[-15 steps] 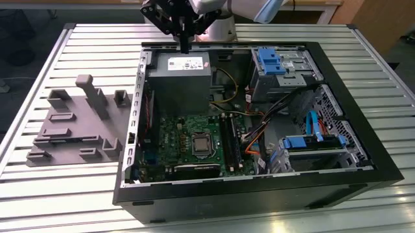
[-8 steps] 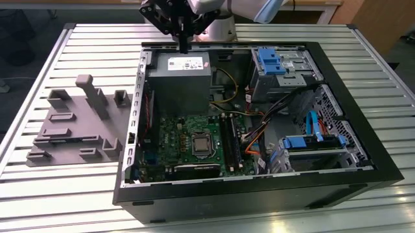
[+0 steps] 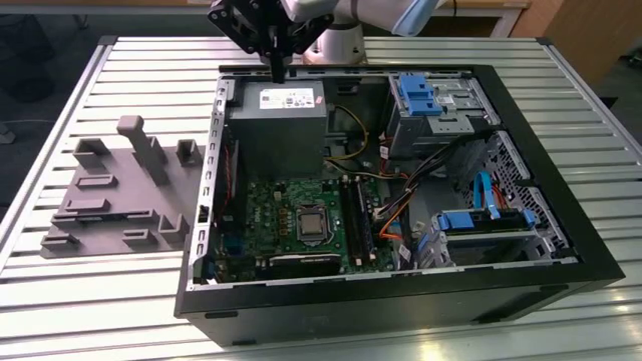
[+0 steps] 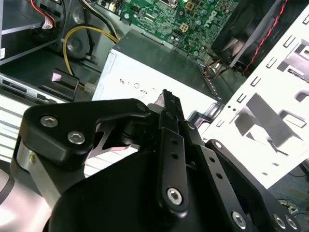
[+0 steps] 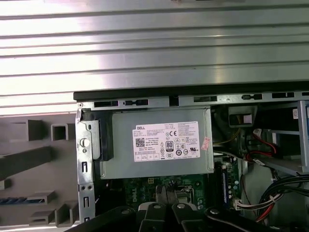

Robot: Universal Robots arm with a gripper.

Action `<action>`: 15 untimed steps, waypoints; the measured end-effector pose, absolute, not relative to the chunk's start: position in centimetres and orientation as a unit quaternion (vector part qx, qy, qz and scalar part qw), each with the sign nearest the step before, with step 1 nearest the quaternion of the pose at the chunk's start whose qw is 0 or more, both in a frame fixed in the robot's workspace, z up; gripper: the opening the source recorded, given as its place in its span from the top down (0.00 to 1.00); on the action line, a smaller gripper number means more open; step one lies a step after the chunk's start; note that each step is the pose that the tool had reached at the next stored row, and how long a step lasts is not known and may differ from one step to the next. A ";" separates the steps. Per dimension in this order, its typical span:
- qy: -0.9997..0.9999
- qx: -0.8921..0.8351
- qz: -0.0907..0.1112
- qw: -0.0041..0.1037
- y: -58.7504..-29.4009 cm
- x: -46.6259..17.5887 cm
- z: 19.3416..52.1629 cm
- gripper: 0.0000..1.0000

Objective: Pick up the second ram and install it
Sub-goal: 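Reach for the second ram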

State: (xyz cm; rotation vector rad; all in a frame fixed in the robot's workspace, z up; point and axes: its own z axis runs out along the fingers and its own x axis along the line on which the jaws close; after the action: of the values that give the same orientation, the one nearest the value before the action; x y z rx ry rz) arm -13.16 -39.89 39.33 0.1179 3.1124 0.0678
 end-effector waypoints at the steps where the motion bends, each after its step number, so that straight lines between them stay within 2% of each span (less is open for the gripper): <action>1: 0.999 0.038 0.022 0.013 -39.9 -13.3 39.3 0.87; 15: 0.999 0.038 0.022 0.013 -39.9 -14.1 39.3 0.87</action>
State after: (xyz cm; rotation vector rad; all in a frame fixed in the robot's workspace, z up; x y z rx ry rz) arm -14.05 -39.89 39.33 0.1180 3.1125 0.0676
